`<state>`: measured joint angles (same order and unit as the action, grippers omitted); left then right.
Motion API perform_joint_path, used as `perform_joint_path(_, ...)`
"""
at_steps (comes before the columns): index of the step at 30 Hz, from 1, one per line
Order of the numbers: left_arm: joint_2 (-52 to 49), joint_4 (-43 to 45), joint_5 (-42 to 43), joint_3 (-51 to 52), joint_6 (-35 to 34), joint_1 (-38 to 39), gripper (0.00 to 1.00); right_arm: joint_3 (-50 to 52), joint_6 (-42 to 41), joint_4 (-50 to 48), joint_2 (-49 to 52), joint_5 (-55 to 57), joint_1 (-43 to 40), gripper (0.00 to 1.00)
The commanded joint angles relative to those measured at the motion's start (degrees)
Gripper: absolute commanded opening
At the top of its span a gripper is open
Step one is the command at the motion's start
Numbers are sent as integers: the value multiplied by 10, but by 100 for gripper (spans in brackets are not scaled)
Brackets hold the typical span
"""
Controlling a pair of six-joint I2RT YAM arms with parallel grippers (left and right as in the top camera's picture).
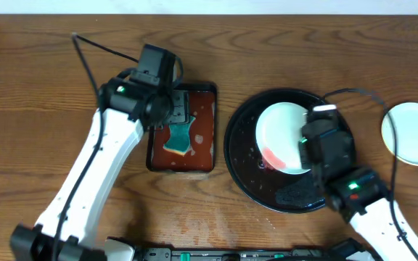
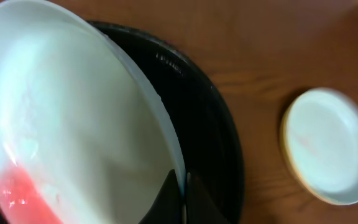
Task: Clean dirty plates on tray and stack at the side
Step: 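Lift the white plate with the right gripper off the black tray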
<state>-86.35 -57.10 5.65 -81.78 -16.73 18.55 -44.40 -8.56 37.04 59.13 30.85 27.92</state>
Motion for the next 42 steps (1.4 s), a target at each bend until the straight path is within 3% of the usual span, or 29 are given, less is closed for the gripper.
perform_joint_path(1,21,-11,1,-16,-1,0,84,-10,5,-2,-4,181,72,1)
perform_joint_path(6,21,-10,1,-16,-1,0,84,-10,34,-21,-3,281,143,1)
perform_joint_path(17,21,-9,1,-16,-1,0,85,-10,226,-132,-3,304,218,1)
perform_joint_path(31,21,-9,1,-16,-1,0,85,-10,373,-218,-3,384,295,1)
perform_joint_path(42,21,-9,1,-16,-1,0,86,-10,380,-261,-3,422,297,1)
